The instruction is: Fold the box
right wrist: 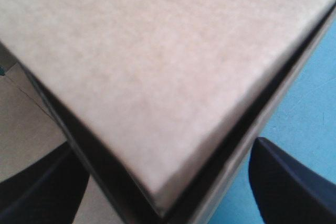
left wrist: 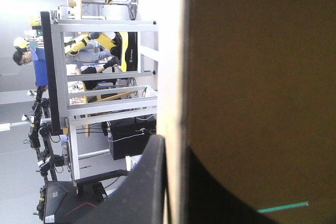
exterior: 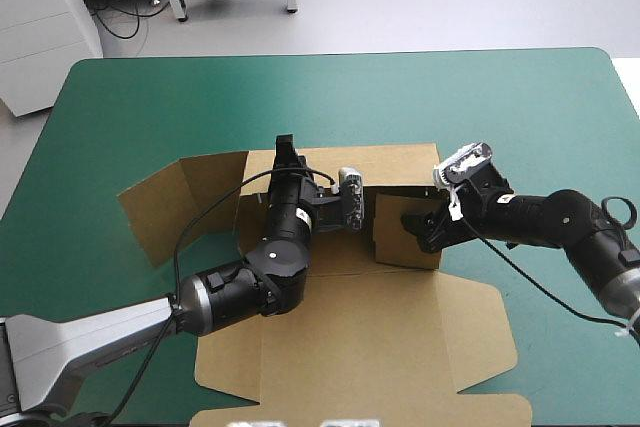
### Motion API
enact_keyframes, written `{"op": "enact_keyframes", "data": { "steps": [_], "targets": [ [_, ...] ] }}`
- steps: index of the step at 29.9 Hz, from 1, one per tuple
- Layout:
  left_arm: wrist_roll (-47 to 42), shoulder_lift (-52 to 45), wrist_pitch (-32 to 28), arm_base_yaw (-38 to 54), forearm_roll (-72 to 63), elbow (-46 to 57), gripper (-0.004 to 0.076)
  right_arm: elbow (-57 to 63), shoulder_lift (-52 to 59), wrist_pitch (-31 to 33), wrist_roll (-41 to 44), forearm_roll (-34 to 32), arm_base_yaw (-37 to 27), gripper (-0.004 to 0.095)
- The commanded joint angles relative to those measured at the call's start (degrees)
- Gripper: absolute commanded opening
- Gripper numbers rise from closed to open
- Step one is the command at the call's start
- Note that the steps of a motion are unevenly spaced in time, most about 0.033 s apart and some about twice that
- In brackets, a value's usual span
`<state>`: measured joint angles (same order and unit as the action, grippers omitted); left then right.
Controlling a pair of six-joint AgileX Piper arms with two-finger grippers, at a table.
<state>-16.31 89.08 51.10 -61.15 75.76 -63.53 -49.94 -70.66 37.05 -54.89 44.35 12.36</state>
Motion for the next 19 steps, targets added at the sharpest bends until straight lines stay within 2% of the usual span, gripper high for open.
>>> {"op": "enact_keyframes", "data": {
  "steps": [1, 3, 8, 11, 15, 17, 19],
  "targets": [
    [0.0, -2.0, 0.1, -0.3, -2.4, -0.8, -0.0031, -1.9, 1.0, -3.0, 0.5, 0.8, 0.2, 0.0599],
    [0.0, -2.0, 0.1, -0.3, -2.4, -0.8, -0.0031, -1.9, 1.0, -3.0, 0.5, 1.0, 0.2, 0.0501],
    [0.0, -2.0, -0.3, -0.3, -2.4, -0.8, -0.0031, -1.9, 1.0, -2.5, 0.2, 1.1, 0.2, 0.0159],
    [0.0, -2.0, -0.3, -0.3, -2.4, -0.8, -0.0031, -1.9, 1.0, -1.4, -1.5, 2.5, 0.2, 0.0000],
    [0.0, -2.0, -1.0, -0.3, -2.4, -0.8, -0.0021, -1.9, 1.0, -1.0, -3.2, 4.5, 0.2, -0.0020],
    [0.0, -2.0, -1.9, -0.3, -2.4, -0.8, 0.0031, -1.9, 1.0, -1.5, -3.2, 5.2, 0.2, -0.0019],
    [0.0, -2.0, -1.5, -0.4, -2.4, -1.1, 0.0134, -1.9, 1.0, -2.0, -2.6, 5.3, 0.2, -0.0019]
  ]
}}
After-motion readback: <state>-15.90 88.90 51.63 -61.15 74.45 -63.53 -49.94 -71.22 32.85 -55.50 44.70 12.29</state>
